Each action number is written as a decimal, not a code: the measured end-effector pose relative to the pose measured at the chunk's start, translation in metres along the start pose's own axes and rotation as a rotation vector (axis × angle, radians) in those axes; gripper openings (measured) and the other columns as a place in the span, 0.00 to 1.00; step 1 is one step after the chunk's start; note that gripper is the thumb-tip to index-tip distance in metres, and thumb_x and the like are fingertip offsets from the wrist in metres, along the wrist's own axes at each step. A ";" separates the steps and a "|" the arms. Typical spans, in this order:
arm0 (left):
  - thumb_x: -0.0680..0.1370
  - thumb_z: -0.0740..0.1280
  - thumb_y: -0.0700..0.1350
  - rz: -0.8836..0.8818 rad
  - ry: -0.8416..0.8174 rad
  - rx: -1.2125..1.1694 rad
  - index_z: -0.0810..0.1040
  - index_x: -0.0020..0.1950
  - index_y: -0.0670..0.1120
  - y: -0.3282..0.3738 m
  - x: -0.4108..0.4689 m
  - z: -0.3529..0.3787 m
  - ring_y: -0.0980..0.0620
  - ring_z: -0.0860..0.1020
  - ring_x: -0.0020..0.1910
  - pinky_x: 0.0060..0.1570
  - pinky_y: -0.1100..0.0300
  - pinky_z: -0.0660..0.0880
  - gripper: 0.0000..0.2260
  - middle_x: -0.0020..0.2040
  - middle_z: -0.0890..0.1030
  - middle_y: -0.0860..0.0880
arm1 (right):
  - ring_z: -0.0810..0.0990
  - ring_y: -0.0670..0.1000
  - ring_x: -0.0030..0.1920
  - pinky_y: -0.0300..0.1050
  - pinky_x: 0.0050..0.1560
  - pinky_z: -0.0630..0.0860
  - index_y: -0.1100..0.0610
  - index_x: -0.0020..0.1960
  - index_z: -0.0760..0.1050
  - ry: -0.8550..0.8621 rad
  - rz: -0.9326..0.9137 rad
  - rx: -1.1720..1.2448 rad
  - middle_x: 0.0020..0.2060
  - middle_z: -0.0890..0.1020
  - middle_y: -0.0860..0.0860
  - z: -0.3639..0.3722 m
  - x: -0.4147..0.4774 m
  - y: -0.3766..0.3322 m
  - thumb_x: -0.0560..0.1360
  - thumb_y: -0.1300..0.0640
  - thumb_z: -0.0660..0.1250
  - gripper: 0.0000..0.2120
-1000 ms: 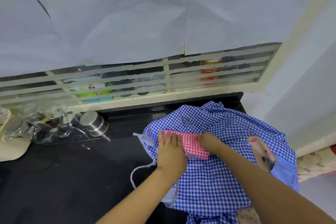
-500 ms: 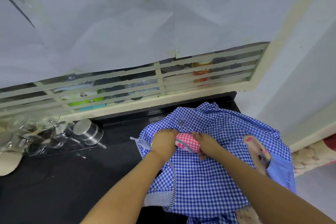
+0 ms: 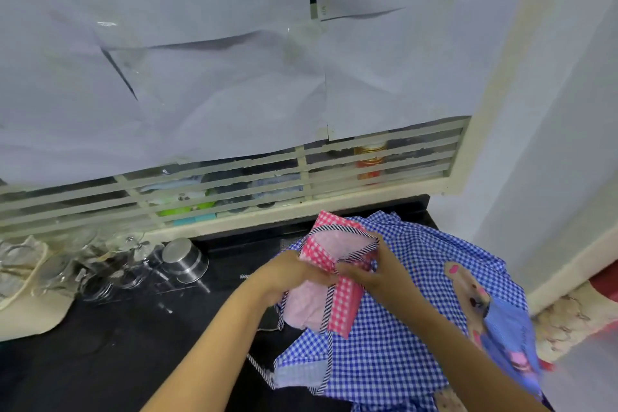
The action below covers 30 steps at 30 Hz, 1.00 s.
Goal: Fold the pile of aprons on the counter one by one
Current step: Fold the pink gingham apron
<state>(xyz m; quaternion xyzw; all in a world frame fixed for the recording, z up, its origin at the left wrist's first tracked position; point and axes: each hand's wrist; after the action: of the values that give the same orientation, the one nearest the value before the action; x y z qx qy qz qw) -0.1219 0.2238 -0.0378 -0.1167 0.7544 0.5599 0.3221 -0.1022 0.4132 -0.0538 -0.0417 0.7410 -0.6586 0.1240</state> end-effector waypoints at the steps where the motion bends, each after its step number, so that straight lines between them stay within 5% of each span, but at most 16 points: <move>1: 0.58 0.82 0.45 0.011 -0.007 -0.029 0.81 0.56 0.42 -0.002 -0.006 0.004 0.45 0.81 0.54 0.62 0.47 0.75 0.28 0.51 0.84 0.46 | 0.81 0.43 0.50 0.38 0.49 0.79 0.49 0.61 0.69 0.028 0.005 0.010 0.52 0.80 0.44 0.005 -0.005 -0.002 0.62 0.43 0.74 0.30; 6: 0.54 0.82 0.48 0.071 0.036 -0.126 0.82 0.54 0.42 -0.017 -0.037 0.028 0.45 0.82 0.53 0.60 0.46 0.76 0.30 0.51 0.85 0.45 | 0.79 0.45 0.37 0.36 0.37 0.72 0.53 0.49 0.69 0.202 -0.008 -0.260 0.37 0.79 0.47 0.027 -0.043 -0.006 0.76 0.45 0.65 0.13; 13: 0.80 0.61 0.41 0.073 -0.061 -0.327 0.78 0.59 0.36 -0.026 -0.081 0.036 0.41 0.79 0.58 0.64 0.48 0.72 0.12 0.57 0.81 0.38 | 0.79 0.46 0.38 0.31 0.37 0.73 0.51 0.45 0.71 0.161 -0.041 -0.104 0.40 0.80 0.54 0.026 -0.078 -0.022 0.79 0.52 0.61 0.06; 17: 0.76 0.67 0.35 0.108 -0.010 -0.373 0.81 0.52 0.37 -0.023 -0.090 0.037 0.41 0.81 0.52 0.60 0.48 0.75 0.07 0.54 0.82 0.37 | 0.76 0.42 0.37 0.31 0.38 0.73 0.52 0.47 0.69 0.020 -0.117 -0.358 0.36 0.76 0.47 0.022 -0.085 -0.030 0.81 0.54 0.58 0.05; 20: 0.68 0.75 0.35 0.130 0.005 -0.422 0.81 0.54 0.36 -0.025 -0.094 0.038 0.39 0.80 0.53 0.58 0.47 0.76 0.15 0.54 0.82 0.36 | 0.75 0.38 0.40 0.25 0.41 0.70 0.54 0.63 0.68 -0.169 -0.185 -0.525 0.42 0.74 0.39 0.017 -0.086 -0.038 0.82 0.59 0.56 0.11; 25: 0.61 0.80 0.37 0.146 0.177 -0.406 0.82 0.52 0.40 -0.027 -0.096 0.047 0.41 0.83 0.50 0.55 0.46 0.78 0.21 0.49 0.84 0.40 | 0.77 0.42 0.51 0.32 0.51 0.74 0.52 0.71 0.64 -0.339 -0.114 -0.575 0.56 0.77 0.47 0.015 -0.083 -0.047 0.81 0.60 0.55 0.19; 27: 0.63 0.80 0.38 0.164 0.324 -0.374 0.82 0.50 0.41 -0.028 -0.095 0.047 0.44 0.84 0.46 0.49 0.50 0.80 0.18 0.46 0.85 0.42 | 0.77 0.47 0.54 0.39 0.56 0.73 0.53 0.69 0.67 -0.241 -0.103 -0.668 0.58 0.78 0.49 0.018 -0.081 -0.048 0.81 0.55 0.58 0.17; 30: 0.66 0.77 0.36 0.178 0.417 -0.419 0.82 0.48 0.40 -0.029 -0.099 0.043 0.45 0.84 0.43 0.42 0.55 0.81 0.12 0.43 0.85 0.43 | 0.76 0.44 0.41 0.39 0.41 0.70 0.51 0.51 0.72 -0.126 -0.054 -0.737 0.41 0.78 0.44 0.012 -0.078 -0.049 0.76 0.45 0.65 0.11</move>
<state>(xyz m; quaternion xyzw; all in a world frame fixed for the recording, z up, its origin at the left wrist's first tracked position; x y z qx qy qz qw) -0.0156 0.2348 -0.0067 -0.2264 0.6797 0.6932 0.0789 -0.0292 0.4126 0.0035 -0.1436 0.9178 -0.3470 0.1287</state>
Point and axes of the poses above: each hand's wrist, its own x-axis towards the middle knuckle, its own z-axis out of the palm, y = z × x
